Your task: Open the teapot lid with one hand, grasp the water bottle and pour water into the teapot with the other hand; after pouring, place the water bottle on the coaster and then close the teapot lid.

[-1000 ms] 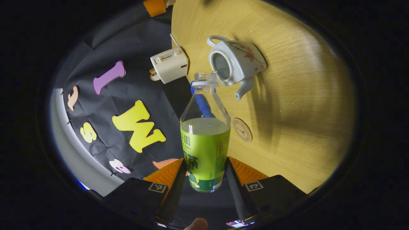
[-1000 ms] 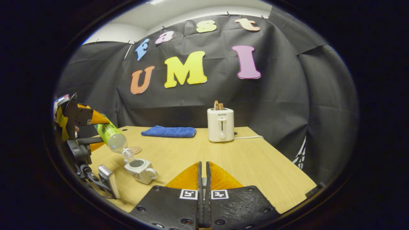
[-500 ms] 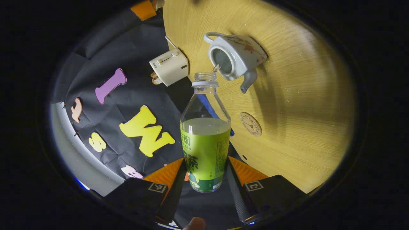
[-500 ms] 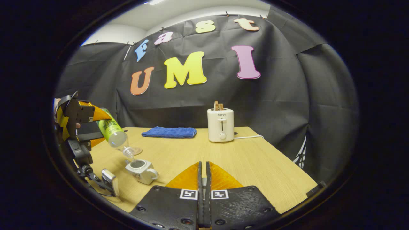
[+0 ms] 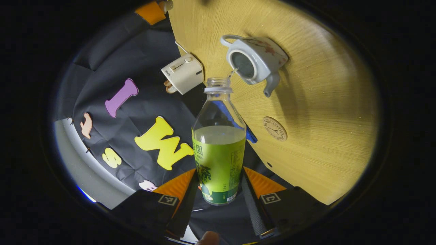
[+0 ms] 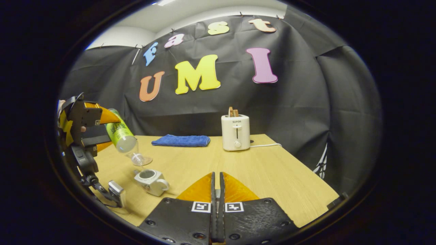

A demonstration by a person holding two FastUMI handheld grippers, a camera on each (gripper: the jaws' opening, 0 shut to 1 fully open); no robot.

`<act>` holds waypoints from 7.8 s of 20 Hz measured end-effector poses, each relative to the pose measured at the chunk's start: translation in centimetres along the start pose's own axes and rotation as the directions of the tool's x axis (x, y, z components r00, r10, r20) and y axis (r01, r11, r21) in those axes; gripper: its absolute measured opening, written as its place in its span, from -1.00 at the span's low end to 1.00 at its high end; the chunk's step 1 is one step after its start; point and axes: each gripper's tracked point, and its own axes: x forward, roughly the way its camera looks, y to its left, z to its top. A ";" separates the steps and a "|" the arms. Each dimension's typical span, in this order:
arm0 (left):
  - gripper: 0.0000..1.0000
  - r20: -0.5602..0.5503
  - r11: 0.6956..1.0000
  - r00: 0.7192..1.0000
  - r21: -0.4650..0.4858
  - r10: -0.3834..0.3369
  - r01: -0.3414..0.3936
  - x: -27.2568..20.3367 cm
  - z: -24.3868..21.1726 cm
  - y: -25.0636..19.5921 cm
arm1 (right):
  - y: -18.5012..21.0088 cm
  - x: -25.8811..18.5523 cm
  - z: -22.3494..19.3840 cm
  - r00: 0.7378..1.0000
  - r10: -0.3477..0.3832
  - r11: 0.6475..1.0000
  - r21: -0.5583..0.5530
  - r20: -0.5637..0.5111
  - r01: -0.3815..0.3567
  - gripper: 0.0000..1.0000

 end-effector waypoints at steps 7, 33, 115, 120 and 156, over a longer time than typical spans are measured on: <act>0.46 0.003 1.000 1.000 0.008 0.009 -0.009 -0.1 0.0 0.2 | -0.2 -0.2 -0.1 1.000 -0.004 1.000 -0.003 -0.003 0.004 -0.99; 0.47 0.240 0.245 0.967 -0.936 -0.088 0.254 -2.7 -0.6 -6.8 | 2.3 -0.9 5.4 0.997 -0.032 0.999 -0.009 0.075 0.033 -0.99; 0.97 -0.035 -0.567 0.999 -0.823 0.010 -0.024 -0.3 -13.5 -13.2 | 17.2 8.8 -2.5 0.980 0.199 0.973 -0.118 -0.018 -0.200 -0.99; 0.98 -0.022 -0.568 1.000 -0.823 0.013 -0.011 -0.8 -13.4 -12.7 | 16.8 8.7 -2.3 0.986 0.167 0.979 -0.114 -0.026 -0.169 -0.84; 0.98 0.032 -0.579 0.987 -0.806 0.160 0.120 -12.9 -6.7 -5.4 | 13.9 -8.8 7.3 0.962 -0.059 0.995 -0.067 0.267 0.080 0.94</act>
